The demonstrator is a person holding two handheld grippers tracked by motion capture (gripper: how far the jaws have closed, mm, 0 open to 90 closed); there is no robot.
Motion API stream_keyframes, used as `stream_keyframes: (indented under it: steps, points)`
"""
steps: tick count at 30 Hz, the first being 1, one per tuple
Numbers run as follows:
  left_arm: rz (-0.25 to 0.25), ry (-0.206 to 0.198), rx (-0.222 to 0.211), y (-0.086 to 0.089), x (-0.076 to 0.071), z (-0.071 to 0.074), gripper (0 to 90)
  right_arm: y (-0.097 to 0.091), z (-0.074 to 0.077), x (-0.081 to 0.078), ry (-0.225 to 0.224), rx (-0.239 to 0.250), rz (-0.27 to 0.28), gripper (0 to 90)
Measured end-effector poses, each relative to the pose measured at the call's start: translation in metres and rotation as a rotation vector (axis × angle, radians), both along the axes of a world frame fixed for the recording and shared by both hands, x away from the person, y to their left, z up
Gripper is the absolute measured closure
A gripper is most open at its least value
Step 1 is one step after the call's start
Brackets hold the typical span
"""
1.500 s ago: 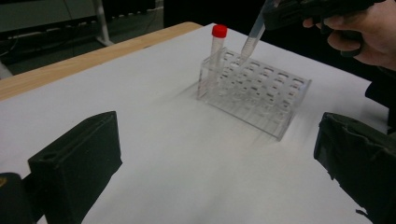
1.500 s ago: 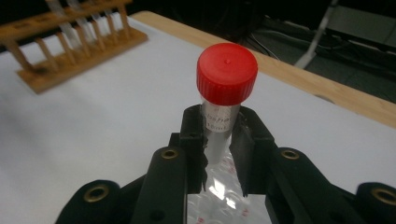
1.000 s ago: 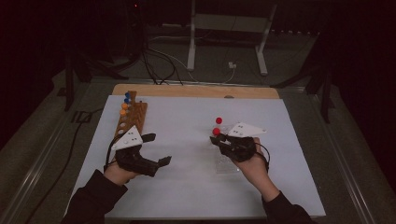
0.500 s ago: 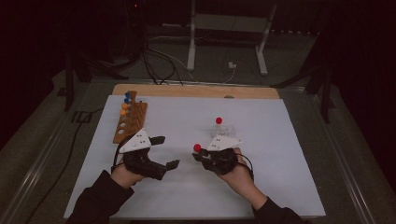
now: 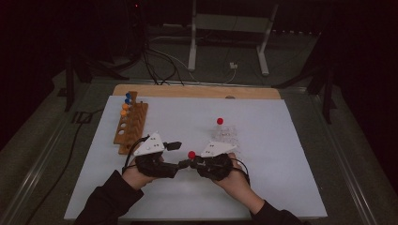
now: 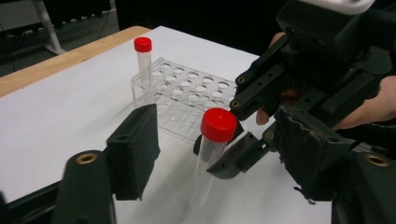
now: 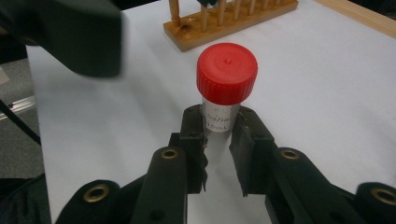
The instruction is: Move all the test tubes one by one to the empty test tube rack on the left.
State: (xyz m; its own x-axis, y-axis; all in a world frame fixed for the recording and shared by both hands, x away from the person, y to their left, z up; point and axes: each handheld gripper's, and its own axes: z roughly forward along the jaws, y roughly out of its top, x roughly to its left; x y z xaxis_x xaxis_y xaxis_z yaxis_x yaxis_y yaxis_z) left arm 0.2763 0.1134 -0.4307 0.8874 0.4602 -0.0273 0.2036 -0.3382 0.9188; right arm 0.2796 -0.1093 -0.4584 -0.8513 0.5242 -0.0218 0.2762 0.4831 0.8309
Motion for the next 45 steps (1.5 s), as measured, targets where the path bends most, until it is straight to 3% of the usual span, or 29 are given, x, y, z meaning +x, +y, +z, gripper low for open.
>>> stream_keyframes:
  steps: [10, 17, 21, 27, 36, 41, 45]
  points:
    - [-0.015, -0.040, 0.058, -0.013, 0.002, -0.007, 53.6, 0.002, 0.000, -0.002, 0.000, -0.002, 0.010, 75.0]
    - [-0.030, -0.037, 0.071, -0.017, 0.004, -0.010, 69.8, 0.003, 0.000, -0.003, 0.001, -0.006, 0.013, 75.0]
    - [-0.031, -0.056, 0.088, -0.017, 0.005, -0.009, 71.3, 0.002, -0.001, -0.002, 0.004, -0.004, 0.011, 75.0]
    - [-0.025, -0.039, 0.059, -0.013, 0.007, -0.007, 71.9, 0.001, 0.000, -0.001, 0.007, 0.015, 0.015, 73.7]
    - [0.037, -0.062, 0.039, 0.004, 0.010, 0.002, 71.9, -0.007, 0.007, 0.000, -0.013, 0.071, -0.015, 43.7]
    - [0.076, -0.058, 0.041, 0.016, 0.015, 0.005, 71.9, -0.010, 0.011, 0.000, -0.031, 0.074, -0.033, 22.3]
    - [0.120, -0.073, 0.045, 0.030, 0.018, 0.012, 71.9, -0.011, 0.012, 0.000, -0.041, 0.079, -0.051, 10.9]
